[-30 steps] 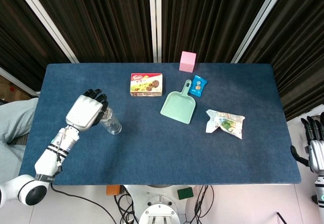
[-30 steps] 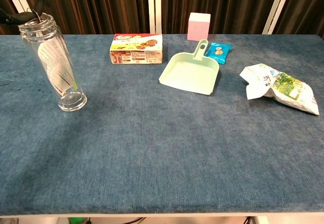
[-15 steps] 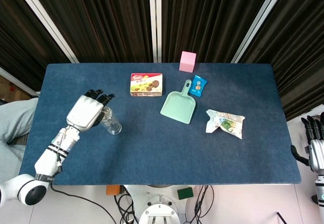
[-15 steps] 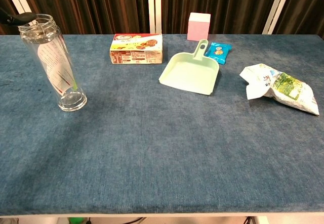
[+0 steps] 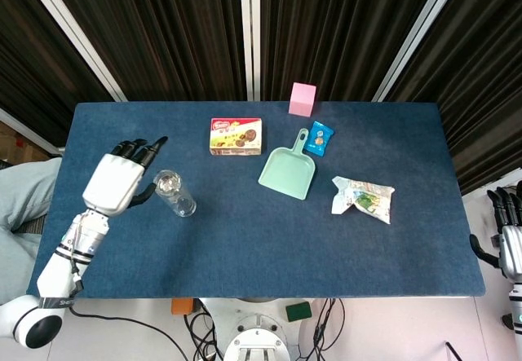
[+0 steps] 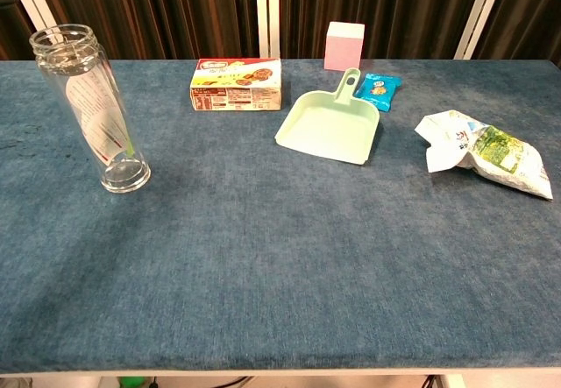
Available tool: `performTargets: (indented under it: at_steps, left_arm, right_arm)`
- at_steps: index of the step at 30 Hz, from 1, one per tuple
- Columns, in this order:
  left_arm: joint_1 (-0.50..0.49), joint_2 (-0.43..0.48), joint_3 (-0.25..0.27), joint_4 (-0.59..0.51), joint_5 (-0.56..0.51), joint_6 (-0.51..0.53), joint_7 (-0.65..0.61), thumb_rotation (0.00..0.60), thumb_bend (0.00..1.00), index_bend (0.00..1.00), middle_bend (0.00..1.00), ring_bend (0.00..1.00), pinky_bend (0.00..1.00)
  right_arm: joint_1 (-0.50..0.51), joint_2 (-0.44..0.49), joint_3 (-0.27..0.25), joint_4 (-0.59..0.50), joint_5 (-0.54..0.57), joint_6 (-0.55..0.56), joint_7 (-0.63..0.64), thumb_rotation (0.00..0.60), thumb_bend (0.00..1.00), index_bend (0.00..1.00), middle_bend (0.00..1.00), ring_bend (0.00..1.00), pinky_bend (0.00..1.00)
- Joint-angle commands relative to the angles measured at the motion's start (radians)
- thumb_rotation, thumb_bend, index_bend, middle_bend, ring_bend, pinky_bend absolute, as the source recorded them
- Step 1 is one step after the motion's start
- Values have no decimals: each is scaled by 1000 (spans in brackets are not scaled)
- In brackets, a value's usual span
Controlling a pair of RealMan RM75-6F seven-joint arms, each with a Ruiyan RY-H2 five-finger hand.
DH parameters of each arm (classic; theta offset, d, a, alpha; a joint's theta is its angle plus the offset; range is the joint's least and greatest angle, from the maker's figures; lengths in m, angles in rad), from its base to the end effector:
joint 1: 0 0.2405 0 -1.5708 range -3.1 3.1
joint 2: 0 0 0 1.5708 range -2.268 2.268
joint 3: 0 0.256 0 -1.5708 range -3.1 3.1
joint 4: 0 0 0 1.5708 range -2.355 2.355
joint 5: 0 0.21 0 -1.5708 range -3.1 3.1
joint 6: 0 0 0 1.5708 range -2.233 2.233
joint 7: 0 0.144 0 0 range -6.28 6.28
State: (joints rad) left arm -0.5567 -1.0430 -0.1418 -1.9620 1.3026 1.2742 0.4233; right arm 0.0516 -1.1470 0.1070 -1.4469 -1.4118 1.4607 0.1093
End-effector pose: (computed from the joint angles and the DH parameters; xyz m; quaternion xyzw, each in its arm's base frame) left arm -0.1506 0.2897 0.1430 -0.7070 -0.2641 -0.4159 0.5073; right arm -0.3546 -0.1827 0.1797 0.5479 -0.3971 0.3719 0.6355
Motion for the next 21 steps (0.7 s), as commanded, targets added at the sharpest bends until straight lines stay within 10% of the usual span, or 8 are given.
performTargets:
  at_steps: [1,11,21]
  left_arm:
    - [132,-16,45,31,112,169,-163,511,123,96,277,195,263]
    - [372,-116,213,269,113,282,-254,9,49,64,39,0,56]
    - [445,-197,231,473,181,320,-324,0,37,64,35,0,46]
  right_arm:
    - [-3,-3,0,7,2,3,6,600,311,0,0,0,0]
    - [-7,-40,-1,62,-16,28,13,600,302,0,0,0,0]
    - [-5,-76,-15,94,-39,31,3,600,286,0,0,0,0]
